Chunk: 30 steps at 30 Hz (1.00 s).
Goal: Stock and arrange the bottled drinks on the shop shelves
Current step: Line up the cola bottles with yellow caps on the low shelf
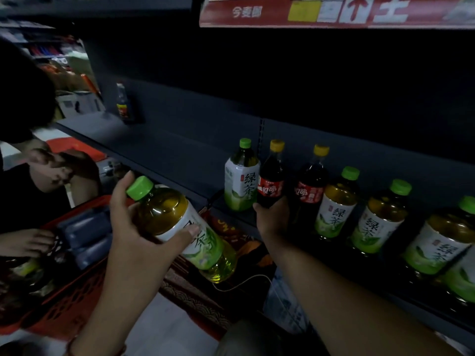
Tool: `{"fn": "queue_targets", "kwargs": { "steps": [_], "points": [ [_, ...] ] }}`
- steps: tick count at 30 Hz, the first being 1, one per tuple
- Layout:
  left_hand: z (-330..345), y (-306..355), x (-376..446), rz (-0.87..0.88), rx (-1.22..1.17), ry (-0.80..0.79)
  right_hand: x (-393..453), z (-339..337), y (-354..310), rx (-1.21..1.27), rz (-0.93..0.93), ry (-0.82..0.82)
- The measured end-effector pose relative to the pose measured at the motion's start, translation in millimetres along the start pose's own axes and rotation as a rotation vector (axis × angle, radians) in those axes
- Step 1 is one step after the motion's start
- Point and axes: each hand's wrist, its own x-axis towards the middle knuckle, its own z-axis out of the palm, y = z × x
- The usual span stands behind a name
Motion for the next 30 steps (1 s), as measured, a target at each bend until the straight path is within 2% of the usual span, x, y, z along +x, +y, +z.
{"fn": "queue_targets", "kwargs": {
  "steps": [7, 11, 14, 16, 18, 20, 23, 27, 30],
  "points": [
    [-2, -6, 8, -0.028, -0.016, 0.016, 16, 2, 1, -0.033, 0.043, 0.016],
    [3, -1, 12, -0.022, -0.005, 0.006, 2, -10, -7, 0.082, 0.142, -0.095],
    [6, 5, 18, -0.006, -0.014, -0.018, -41, -36, -16, 0.129, 0.159, -0.263],
    [7, 12, 23, -0.006, -0.03, -0.045, -76, -62, -30, 0.168, 0.077, -0.451],
    [11, 23, 28, 0.003, -0.039, -0.078, -105, -91, -52, 0.193, 0.004, -0.706],
    [15, 38, 36, 0.02, -0.056, -0.117, -118, -112, -71, 0.104, -0.16, -0.885],
    [20, 68, 53, 0.057, -0.103, -0.173, -115, -135, -103, -0.075, -0.403, -0.849],
    [27, 117, 85, 0.164, -0.151, -0.237, -106, -151, -162, -0.077, -0.561, -0.753],
    [30, 159, 113, 0.3, -0.088, -0.254, -95, -149, -204, -0.027, -0.614, -0.625]
  ]
}}
